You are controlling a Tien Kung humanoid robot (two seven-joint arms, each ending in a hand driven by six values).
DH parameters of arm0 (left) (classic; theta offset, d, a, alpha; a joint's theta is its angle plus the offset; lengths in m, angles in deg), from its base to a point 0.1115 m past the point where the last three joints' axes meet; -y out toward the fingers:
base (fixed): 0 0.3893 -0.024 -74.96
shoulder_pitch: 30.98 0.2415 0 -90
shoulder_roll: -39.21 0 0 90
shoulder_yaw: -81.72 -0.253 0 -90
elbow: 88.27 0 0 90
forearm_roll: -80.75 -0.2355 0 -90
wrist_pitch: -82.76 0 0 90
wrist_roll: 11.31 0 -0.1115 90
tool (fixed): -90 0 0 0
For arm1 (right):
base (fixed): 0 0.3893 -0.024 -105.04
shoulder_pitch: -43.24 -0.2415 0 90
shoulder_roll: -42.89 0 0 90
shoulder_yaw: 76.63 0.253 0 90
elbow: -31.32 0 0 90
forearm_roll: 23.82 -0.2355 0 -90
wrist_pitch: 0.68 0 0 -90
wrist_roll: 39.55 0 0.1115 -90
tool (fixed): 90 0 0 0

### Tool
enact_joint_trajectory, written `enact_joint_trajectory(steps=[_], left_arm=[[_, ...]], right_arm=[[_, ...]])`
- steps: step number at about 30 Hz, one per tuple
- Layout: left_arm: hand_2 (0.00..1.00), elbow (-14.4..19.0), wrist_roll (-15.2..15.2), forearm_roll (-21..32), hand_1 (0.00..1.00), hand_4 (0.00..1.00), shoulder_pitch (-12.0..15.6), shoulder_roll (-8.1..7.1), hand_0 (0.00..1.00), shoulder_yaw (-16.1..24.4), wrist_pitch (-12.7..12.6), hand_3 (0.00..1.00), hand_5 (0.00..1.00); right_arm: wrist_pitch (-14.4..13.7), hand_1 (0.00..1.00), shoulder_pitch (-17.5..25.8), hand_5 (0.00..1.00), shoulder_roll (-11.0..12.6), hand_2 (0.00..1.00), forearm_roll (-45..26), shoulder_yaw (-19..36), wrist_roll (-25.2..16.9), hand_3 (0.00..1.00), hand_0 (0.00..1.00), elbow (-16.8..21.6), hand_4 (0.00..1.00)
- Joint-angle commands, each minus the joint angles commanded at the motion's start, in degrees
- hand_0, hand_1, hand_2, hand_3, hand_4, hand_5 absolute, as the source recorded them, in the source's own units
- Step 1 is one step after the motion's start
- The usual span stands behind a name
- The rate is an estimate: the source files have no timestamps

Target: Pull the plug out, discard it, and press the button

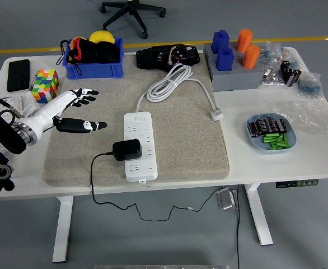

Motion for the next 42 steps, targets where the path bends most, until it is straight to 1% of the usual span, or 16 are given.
enact_joint_trajectory(steps=[1, 5, 7, 8, 13, 14, 18, 19, 20, 25, 26, 31, 32, 42], left_arm=[[0.884, 0.0, 0.0, -0.2, 0.874, 0.998, -0.1, 0.14, 0.852, -0.4, 0.0, 0.916, 0.304], [0.884, 0.0, 0.0, -0.9, 0.874, 0.998, -0.7, 0.67, 0.852, -1.8, -0.3, 0.916, 0.304], [0.884, -0.2, 0.0, -1.2, 0.874, 0.998, -1.2, 1.07, 0.852, -3.3, -0.5, 0.916, 0.304], [0.870, -0.4, 0.0, -1.6, 0.862, 0.998, -1.4, 1.24, 0.845, -3.8, -0.7, 0.904, 0.098], [0.870, -2.1, -0.1, -5.1, 0.862, 0.998, -2.1, 2.95, 0.845, -7.1, -2.8, 0.904, 0.098], [0.835, -2.4, 0.1, -5.2, 0.840, 0.998, -2.2, 3.21, 0.848, -7.8, -3.1, 0.881, 0.003], [0.835, -3.4, 0.3, -6.0, 0.840, 0.998, -2.4, 3.76, 0.848, -9.7, -4.0, 0.881, 0.003], [0.835, -3.6, 0.3, -5.9, 0.840, 0.998, -2.5, 3.79, 0.848, -10.1, -4.1, 0.881, 0.003], [0.804, -3.7, 0.3, -5.9, 0.805, 0.998, -2.7, 3.80, 0.848, -10.4, -4.1, 0.850, 0.002], [0.804, -4.4, 0.8, -5.6, 0.805, 0.998, -3.2, 3.95, 0.848, -11.8, -5.4, 0.850, 0.002], [0.687, -4.5, 0.9, -5.6, 0.717, 0.998, -3.2, 3.99, 0.783, -11.9, -5.6, 0.783, 0.002], [0.687, -5.4, 1.6, -5.9, 0.717, 0.998, -3.8, 4.39, 0.783, -12.9, -7.2, 0.783, 0.002], [0.564, -5.6, 1.6, -5.8, 0.619, 0.998, -3.8, 4.47, 0.738, -13.0, -7.2, 0.710, 0.002], [0.550, -7.3, 1.7, -5.7, 0.602, 0.998, -4.0, 4.90, 0.724, -14.8, -7.7, 0.703, 0.002]], right_arm=[[0.0, 0.700, 0.0, 0.634, 0.0, 0.710, 0.0, 0.0, 0.0, 0.723, 0.747, 0.0, 0.775], [0.0, 0.700, 0.2, 0.634, 0.0, 0.710, 0.1, 0.1, 0.0, 0.723, 0.747, -0.2, 0.775], [0.0, 0.700, 0.3, 0.634, 0.0, 0.710, 0.1, 0.1, 0.0, 0.723, 0.747, -0.2, 0.775], [0.0, 0.700, 0.3, 0.634, 0.0, 0.710, 0.1, 0.0, 0.0, 0.723, 0.746, -0.2, 0.775], [0.0, 0.700, 0.1, 0.634, -0.1, 0.710, 0.0, -0.3, 0.0, 0.723, 0.746, -0.2, 0.775], [0.1, 0.701, 0.1, 0.634, -0.1, 0.710, 0.0, -0.3, 0.0, 0.723, 0.746, -0.2, 0.775], [0.1, 0.701, 0.3, 0.634, -0.1, 0.710, 0.1, -0.3, 0.0, 0.723, 0.746, -0.3, 0.775], [0.1, 0.701, 0.3, 0.634, 0.0, 0.710, 0.1, -0.3, 0.0, 0.723, 0.746, -0.3, 0.775], [0.1, 0.701, 0.2, 0.634, 0.0, 0.710, 0.1, -0.3, 0.0, 0.723, 0.746, -0.3, 0.775], [0.0, 0.701, 0.0, 0.634, 0.3, 0.710, 0.0, -0.4, 0.0, 0.723, 0.746, -0.2, 0.775], [0.0, 0.701, -0.1, 0.634, 0.3, 0.710, 0.0, -0.5, 0.0, 0.723, 0.746, -0.2, 0.775], [0.0, 0.701, -0.1, 0.634, 0.5, 0.710, 0.0, -0.8, 0.0, 0.723, 0.746, -0.3, 0.775], [0.0, 0.700, -0.1, 0.634, 0.5, 0.710, 0.0, -0.8, 0.0, 0.723, 0.746, -0.3, 0.775], [0.0, 0.700, -0.1, 0.634, 0.7, 0.710, -0.1, -1.3, 0.0, 0.723, 0.747, -0.3, 0.775]])
